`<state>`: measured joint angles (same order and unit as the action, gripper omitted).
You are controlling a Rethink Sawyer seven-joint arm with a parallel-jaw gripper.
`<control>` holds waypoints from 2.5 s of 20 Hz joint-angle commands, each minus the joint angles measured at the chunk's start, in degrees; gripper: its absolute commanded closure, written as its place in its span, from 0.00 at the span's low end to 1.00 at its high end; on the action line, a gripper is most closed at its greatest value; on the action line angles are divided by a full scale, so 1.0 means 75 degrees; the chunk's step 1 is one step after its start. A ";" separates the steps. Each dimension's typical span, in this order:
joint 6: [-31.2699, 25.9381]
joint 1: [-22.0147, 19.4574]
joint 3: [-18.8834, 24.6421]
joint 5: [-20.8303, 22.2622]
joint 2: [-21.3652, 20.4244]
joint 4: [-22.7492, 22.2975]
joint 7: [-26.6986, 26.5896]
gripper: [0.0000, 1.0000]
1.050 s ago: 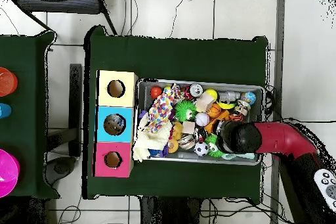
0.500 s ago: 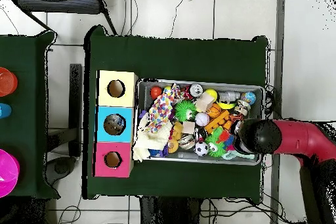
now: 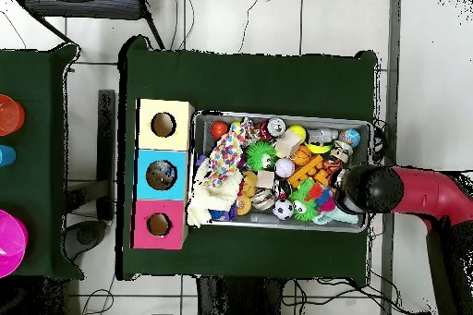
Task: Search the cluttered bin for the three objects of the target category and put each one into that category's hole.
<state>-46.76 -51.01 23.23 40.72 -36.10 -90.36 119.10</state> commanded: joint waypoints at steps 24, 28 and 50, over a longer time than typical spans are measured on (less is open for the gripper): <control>-0.1259 0.0359 -0.1053 0.1345 0.2736 0.1735 -0.1387 0.00; -0.1117 0.0283 -0.1100 0.1288 0.2962 0.1735 -0.1360 0.00; -0.0224 -0.0244 0.0309 -0.0407 -0.0280 -0.1684 -0.1712 1.00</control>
<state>-49.91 -52.82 18.05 41.61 -30.18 -91.81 119.10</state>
